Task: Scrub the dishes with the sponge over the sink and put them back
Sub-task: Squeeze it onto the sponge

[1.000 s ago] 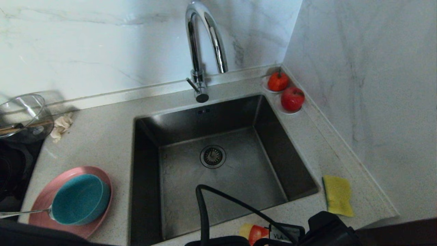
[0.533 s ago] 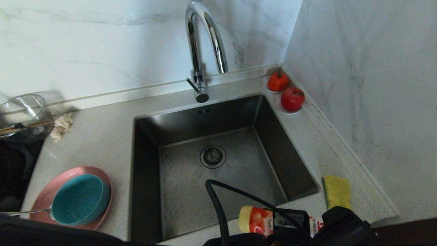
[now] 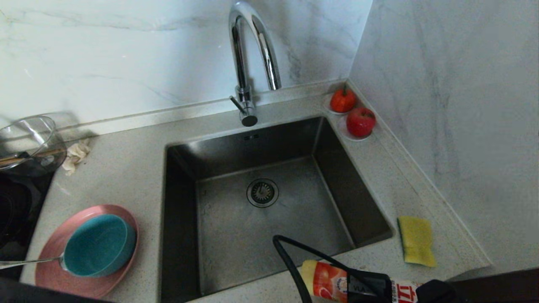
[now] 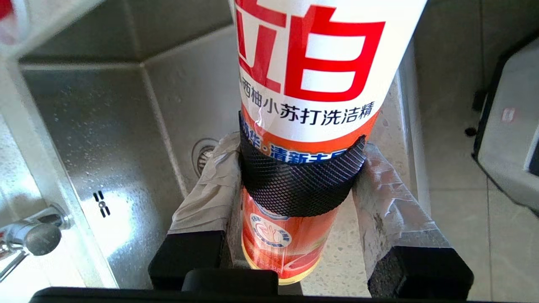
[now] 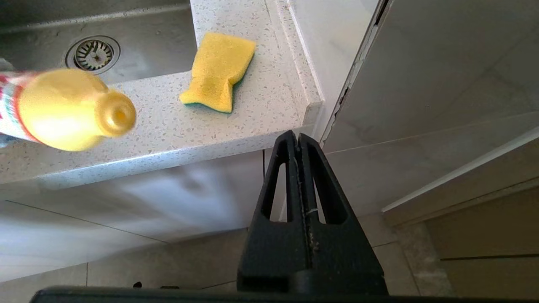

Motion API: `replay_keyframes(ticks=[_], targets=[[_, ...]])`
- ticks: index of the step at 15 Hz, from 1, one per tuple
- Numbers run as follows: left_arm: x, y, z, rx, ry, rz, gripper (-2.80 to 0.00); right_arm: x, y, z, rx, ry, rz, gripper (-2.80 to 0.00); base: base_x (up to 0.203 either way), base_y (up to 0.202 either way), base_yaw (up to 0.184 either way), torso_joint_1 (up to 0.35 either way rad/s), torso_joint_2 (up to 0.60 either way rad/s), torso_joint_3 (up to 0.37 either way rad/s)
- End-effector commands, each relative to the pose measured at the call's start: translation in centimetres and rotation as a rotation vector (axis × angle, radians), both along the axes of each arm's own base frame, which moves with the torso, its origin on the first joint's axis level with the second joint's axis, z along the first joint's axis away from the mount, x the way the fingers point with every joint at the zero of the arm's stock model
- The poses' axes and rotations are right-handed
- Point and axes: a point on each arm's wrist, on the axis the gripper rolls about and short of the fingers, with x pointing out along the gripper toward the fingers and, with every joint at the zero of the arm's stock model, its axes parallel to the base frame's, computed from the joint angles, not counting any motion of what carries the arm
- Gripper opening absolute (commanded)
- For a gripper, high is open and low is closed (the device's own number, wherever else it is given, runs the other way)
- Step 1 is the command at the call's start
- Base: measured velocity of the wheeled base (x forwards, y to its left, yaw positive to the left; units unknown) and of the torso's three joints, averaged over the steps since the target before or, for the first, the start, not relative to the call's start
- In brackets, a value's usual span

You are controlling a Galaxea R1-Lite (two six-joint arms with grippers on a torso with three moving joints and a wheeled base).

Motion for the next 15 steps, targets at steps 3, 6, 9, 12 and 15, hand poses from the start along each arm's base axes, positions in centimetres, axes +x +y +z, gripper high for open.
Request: replay_keyframes(ticks=[3, 6, 9, 12, 15], targets=[[0.1, -0.1, -1.3, 0.083, -0.059, 0.038, -2.8, 0.0, 0.0, 0.0, 0.0, -0.001, 0.0, -2.8, 0.0, 0.0, 0.0, 0.0, 0.0, 0.0], [0.4, -0.7, -1.8, 0.087, -0.074, 0.052, -2.8, 0.0, 0.0, 0.0, 0.0, -0.001, 0.0, -2.8, 0.0, 0.0, 0.0, 0.0, 0.0, 0.0], [0.8, -2.3, -2.0, 0.062, -0.082, 0.056, -2.8, 0.0, 0.0, 0.0, 0.0, -0.001, 0.0, -2.8, 0.0, 0.0, 0.0, 0.0, 0.0, 0.0], [1.2, -3.2, -2.4, 0.081, -0.106, 0.07, -2.8, 0.0, 0.0, 0.0, 0.0, -0.001, 0.0, -2.8, 0.0, 0.0, 0.0, 0.0, 0.0, 0.0], [1.6, -3.3, -2.8, 0.104, -0.112, 0.087, -2.8, 0.0, 0.0, 0.0, 0.0, -0.001, 0.0, -2.8, 0.0, 0.0, 0.0, 0.0, 0.0, 0.0]])
